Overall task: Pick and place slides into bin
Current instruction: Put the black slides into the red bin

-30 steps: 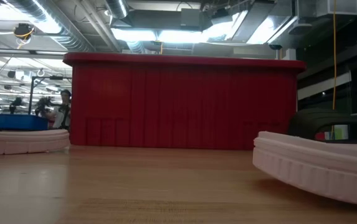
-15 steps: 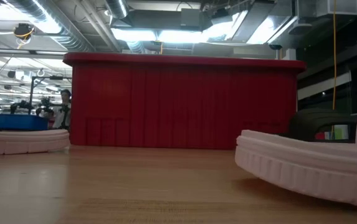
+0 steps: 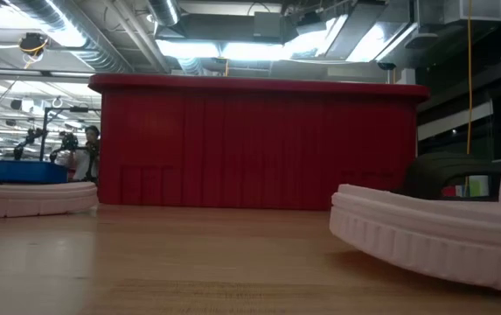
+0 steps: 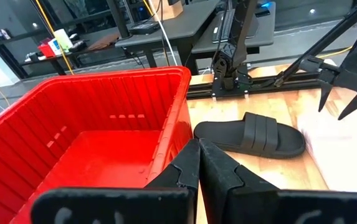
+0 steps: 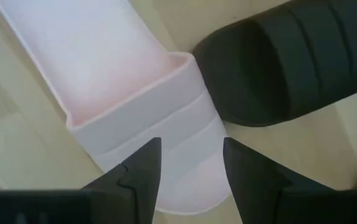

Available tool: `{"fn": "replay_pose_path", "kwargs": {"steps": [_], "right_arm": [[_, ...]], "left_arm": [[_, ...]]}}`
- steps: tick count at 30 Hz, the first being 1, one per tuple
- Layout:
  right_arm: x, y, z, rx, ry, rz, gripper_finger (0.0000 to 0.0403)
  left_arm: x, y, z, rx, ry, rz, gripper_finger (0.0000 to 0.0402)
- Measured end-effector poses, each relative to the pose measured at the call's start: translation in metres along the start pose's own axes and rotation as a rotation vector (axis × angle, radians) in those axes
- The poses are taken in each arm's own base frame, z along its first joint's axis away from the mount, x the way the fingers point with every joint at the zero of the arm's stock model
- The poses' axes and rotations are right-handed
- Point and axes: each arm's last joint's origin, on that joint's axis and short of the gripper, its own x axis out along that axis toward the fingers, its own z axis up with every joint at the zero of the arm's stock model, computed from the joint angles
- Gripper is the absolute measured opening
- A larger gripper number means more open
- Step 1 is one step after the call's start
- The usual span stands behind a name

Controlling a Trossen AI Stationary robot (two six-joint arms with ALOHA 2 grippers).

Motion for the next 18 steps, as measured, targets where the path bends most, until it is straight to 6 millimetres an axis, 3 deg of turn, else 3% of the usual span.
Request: {"fn": "replay_pose_path", "kwargs": {"steps": [7, 18], "right_arm": [[0.004, -0.002, -0.004, -0.015, -0.002, -0.022, 0.0172], [0.014, -0.015, -0.019, -0.067, -0.18, -0.18, 0.0172]], "left_arm": [[0.0, 0.0, -0.001, -0.018, 0.011, 0.0, 0.0005], [0.0, 0.0, -0.005, -0.016, 0.046, -0.002, 0.0007]]}}
